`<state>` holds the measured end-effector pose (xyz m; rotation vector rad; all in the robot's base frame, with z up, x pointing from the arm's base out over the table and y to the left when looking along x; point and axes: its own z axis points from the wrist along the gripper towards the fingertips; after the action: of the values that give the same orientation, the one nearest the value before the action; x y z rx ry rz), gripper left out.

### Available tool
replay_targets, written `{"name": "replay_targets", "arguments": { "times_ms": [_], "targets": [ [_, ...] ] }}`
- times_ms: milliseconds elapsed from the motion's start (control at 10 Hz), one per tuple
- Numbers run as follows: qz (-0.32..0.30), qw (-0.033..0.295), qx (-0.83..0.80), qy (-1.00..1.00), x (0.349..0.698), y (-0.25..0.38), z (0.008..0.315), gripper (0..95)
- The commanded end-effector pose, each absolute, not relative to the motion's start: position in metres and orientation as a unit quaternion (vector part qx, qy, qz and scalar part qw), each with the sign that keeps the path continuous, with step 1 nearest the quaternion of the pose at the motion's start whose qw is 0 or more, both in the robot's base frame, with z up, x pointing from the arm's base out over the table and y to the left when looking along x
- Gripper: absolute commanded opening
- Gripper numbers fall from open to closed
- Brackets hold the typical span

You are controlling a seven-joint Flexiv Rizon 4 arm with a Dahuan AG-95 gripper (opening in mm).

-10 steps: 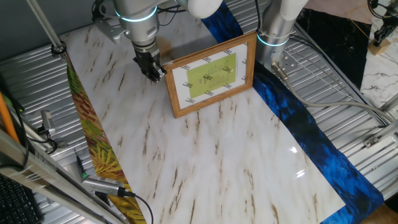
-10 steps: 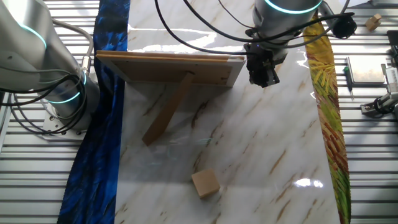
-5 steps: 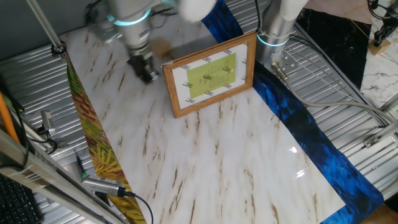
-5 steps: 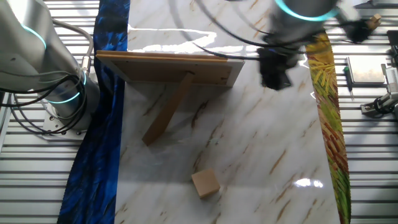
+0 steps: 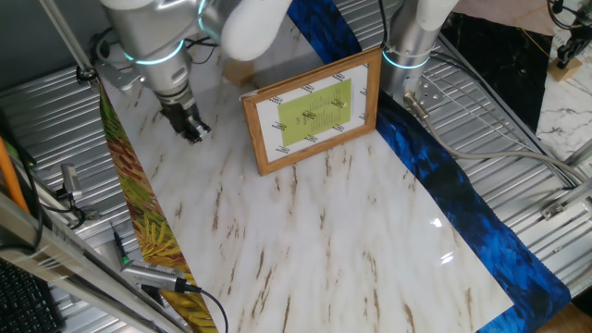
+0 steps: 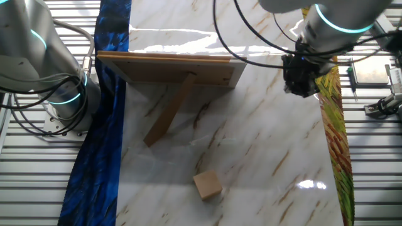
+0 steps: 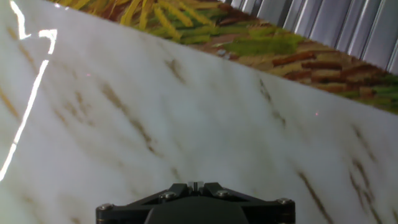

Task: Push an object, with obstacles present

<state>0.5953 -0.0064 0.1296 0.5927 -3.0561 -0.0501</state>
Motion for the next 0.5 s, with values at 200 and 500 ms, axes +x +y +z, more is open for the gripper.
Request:
{"name": "replay_targets", "arguments": {
  "times_ms": [200, 500],
  "targets": [
    [-0.016, 0.011, 0.188, -0.982, 0.5938, -0.0066, 0.131, 0.0],
    [-0.014, 0.013, 0.185, -0.982, 0.5938, -0.0066, 0.131, 0.0]
  ]
}}
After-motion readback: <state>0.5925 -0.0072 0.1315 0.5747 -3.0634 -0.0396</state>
